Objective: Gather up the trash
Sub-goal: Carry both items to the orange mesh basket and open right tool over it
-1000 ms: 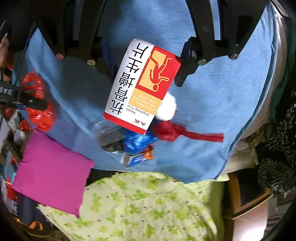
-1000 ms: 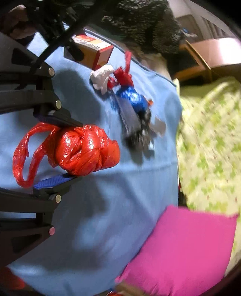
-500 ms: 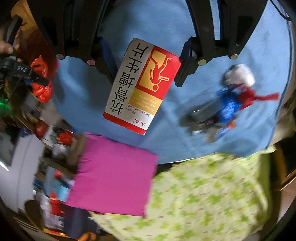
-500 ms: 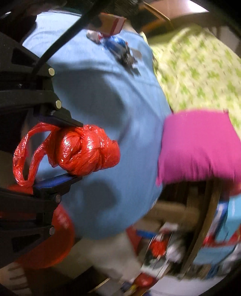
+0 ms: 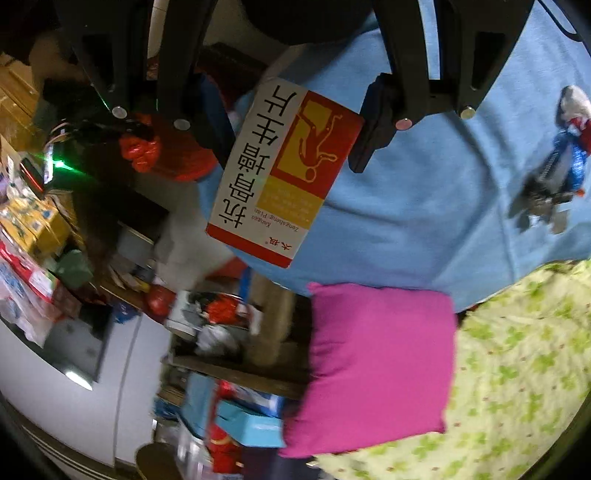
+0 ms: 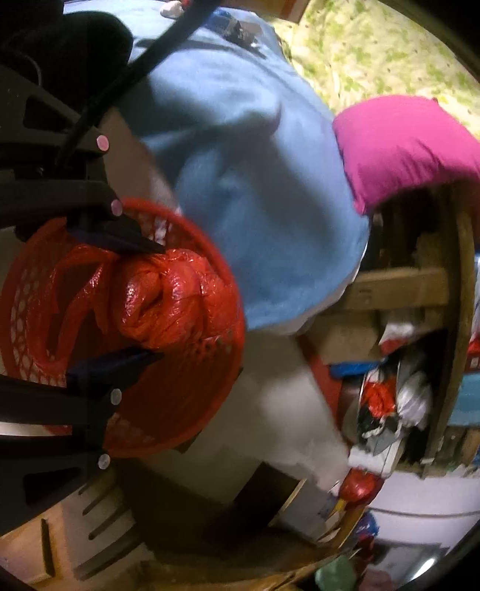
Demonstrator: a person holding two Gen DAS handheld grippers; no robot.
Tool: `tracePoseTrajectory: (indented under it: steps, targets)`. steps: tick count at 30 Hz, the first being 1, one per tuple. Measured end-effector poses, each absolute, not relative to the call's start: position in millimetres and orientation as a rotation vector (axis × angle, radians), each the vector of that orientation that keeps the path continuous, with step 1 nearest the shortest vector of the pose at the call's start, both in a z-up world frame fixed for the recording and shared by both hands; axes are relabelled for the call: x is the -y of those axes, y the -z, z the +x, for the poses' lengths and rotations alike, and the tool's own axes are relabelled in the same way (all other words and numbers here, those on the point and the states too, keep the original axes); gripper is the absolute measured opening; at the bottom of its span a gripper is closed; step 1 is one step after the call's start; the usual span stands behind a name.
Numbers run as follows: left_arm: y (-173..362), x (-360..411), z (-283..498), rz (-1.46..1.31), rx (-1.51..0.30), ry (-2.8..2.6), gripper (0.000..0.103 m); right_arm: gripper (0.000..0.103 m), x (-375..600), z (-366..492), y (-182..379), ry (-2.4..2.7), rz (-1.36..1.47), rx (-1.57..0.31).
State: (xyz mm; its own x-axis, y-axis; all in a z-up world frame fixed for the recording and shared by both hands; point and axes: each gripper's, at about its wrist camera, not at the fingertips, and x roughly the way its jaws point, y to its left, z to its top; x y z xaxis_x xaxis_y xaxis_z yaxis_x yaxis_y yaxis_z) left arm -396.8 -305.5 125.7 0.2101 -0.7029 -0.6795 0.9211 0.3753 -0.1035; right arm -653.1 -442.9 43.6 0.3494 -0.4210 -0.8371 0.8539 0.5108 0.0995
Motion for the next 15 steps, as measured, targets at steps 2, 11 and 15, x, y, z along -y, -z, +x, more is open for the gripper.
tracePoseTrajectory:
  steps: [2,11,15]
  targets:
    - [-122,318,-410,0.371,-0.733,1.192,0.063,0.050,444,-662,-39,0.901,0.610,-0.857]
    - [-105,363,-457,0.455,-0.769,1.291,0.063,0.050,450,-690,-22,0.933,0.660,-0.868]
    - [-96,376,-467,0.474,-0.794,1.309,0.063,0.050,453,-694,-14,0.936,0.668,-0.878]
